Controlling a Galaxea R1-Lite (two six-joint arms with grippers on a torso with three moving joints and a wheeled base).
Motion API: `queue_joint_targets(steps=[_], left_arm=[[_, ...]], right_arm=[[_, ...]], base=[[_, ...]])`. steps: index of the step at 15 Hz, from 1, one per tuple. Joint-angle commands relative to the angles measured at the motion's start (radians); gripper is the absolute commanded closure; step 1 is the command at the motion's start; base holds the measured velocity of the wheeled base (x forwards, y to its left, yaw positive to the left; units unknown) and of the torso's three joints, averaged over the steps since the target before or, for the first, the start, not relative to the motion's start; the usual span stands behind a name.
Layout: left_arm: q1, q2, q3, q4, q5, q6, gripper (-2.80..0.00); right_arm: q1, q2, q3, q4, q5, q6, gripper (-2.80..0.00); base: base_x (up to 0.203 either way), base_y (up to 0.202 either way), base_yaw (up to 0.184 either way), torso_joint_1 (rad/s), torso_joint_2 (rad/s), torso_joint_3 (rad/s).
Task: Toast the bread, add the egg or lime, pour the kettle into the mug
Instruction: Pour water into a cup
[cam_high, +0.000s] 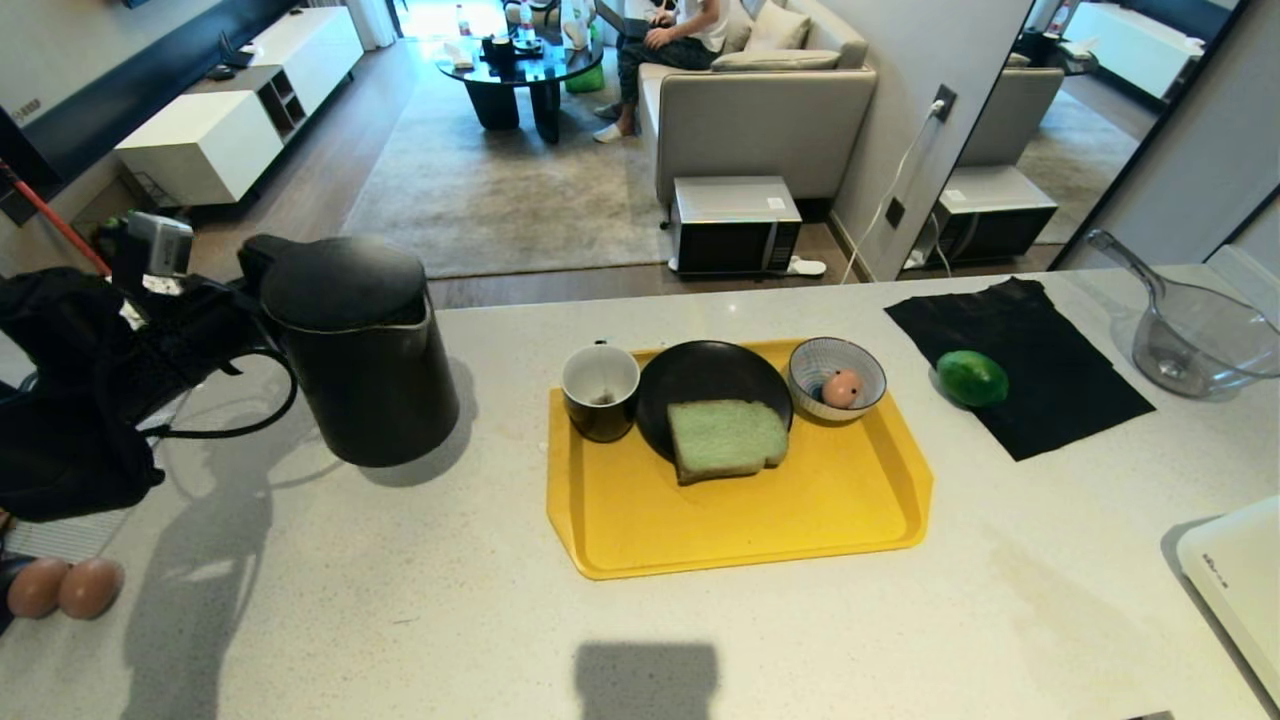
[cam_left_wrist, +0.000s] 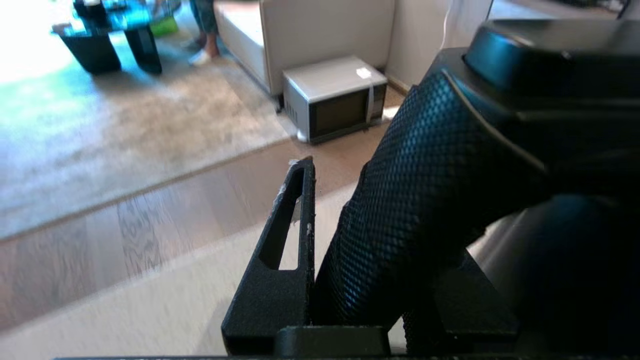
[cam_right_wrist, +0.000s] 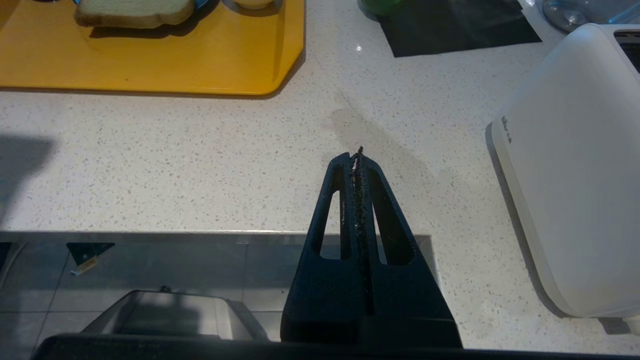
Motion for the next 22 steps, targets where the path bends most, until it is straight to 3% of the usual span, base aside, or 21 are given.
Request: queue_joint_targets(steps=[1, 8, 13, 22], left_arm=[[-0.005, 0.005, -0.114, 0.015, 0.013, -0.008, 0.00], [-0.024, 0.003, -0.394, 0.325, 0.028, -0.013, 0.00], [-0.063, -0.074, -0.544, 0.649, 0.057, -0.013, 0.00], [-0.068, -0.091, -0.666, 0.723, 0.080, -0.019, 0.00]], right_arm=[[0.001, 0.000, 0.001, 0.000, 0.000, -0.001, 0.00], [0.001, 0.000, 0.000, 0.000, 0.000, -0.001, 0.00], [0.001, 0.000, 0.000, 0.000, 0.000, -0.001, 0.00], [0.000, 0.000, 0.000, 0.000, 0.000, -0.001, 0.00]], base=[[0.000, 0.000, 0.000, 0.000, 0.00, 0.000], [0.000, 0.000, 0.000, 0.000, 0.00, 0.000], [0.000, 0.000, 0.000, 0.000, 0.00, 0.000], [0.000, 0.000, 0.000, 0.000, 0.00, 0.000]])
